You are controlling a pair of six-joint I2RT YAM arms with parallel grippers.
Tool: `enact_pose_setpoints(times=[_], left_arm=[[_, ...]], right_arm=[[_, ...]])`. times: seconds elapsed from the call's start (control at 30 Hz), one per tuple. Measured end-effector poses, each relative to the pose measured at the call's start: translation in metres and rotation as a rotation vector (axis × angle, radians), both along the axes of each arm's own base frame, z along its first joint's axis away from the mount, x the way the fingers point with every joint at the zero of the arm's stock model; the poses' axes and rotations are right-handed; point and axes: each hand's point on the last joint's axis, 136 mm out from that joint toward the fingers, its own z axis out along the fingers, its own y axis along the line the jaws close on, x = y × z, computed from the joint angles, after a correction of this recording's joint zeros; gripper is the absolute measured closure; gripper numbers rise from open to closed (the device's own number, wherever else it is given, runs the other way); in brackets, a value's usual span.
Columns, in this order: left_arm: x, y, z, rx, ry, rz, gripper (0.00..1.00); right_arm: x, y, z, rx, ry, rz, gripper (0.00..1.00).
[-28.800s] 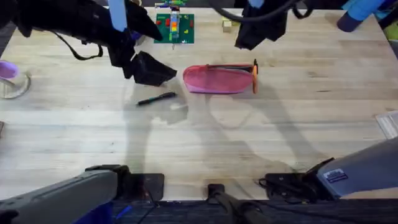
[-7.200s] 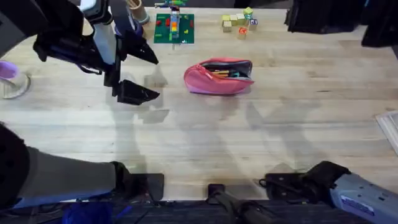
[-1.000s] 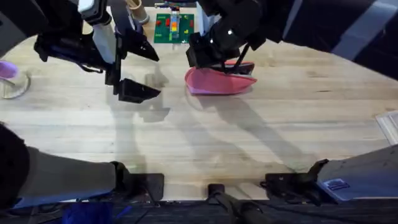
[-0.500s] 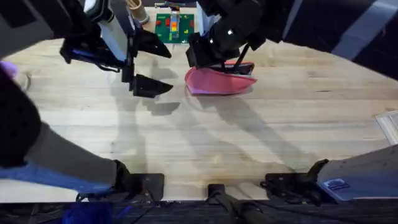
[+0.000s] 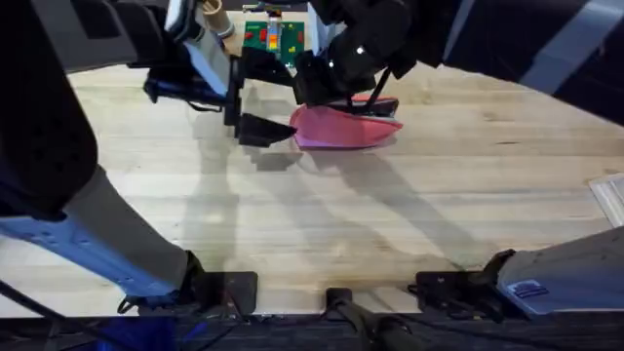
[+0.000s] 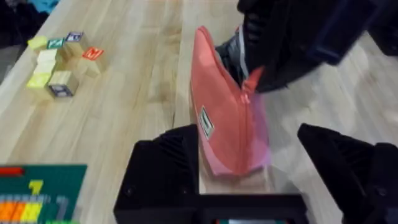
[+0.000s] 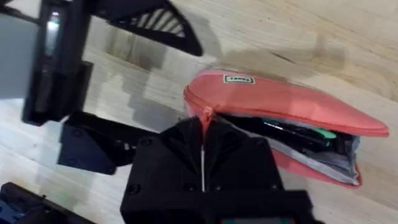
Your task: Unzip the bag, pick up the pens from the table one at a time and place them inside, then zip the bag closed.
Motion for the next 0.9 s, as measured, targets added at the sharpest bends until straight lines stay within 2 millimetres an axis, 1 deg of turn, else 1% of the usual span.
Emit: enact_pose_setpoints(times=[0.2,0.33,0.4,0.5,0.63,0.7,0.73,0.8,0.9], left_arm=[[0.006,-0.022,0.0,-0.001,0.01,-0.023,0.008],[0.003,-0.033,-0.003,0.013,0.047,-0.04,0.005],[0.0,-0.037,-0.005,0.026,0.061,-0.048,0.032],[-0.002,-0.041,-0.009,0.05,0.075,-0.057,0.078],[-0.003,-0.041,-0.013,0.076,0.085,-0.055,0.094],[-0.003,-0.04,-0.015,0.088,0.089,-0.054,0.138],[-0.003,-0.039,-0.016,0.095,0.092,-0.053,0.173],[-0.003,-0.038,-0.017,0.104,0.094,-0.051,0.283],[-0.002,-0.038,-0.018,0.112,0.089,-0.049,0.68]], right_arm=[[0.0,0.0,0.0,0.001,-0.001,0.0,0.97],[0.0,0.0,0.0,0.001,-0.001,0.0,0.97],[0.0,0.0,0.0,0.001,-0.001,0.0,0.97],[0.002,0.001,0.001,0.007,-0.007,0.0,0.97],[0.004,0.003,0.003,0.014,-0.016,-0.001,0.97],[0.004,0.003,0.003,0.015,-0.018,-0.002,0.97],[0.004,0.002,0.003,0.015,-0.018,-0.003,0.97],[0.004,0.002,0.003,0.015,-0.017,-0.003,0.97],[0.003,0.003,0.002,0.015,-0.014,-0.001,0.97]])
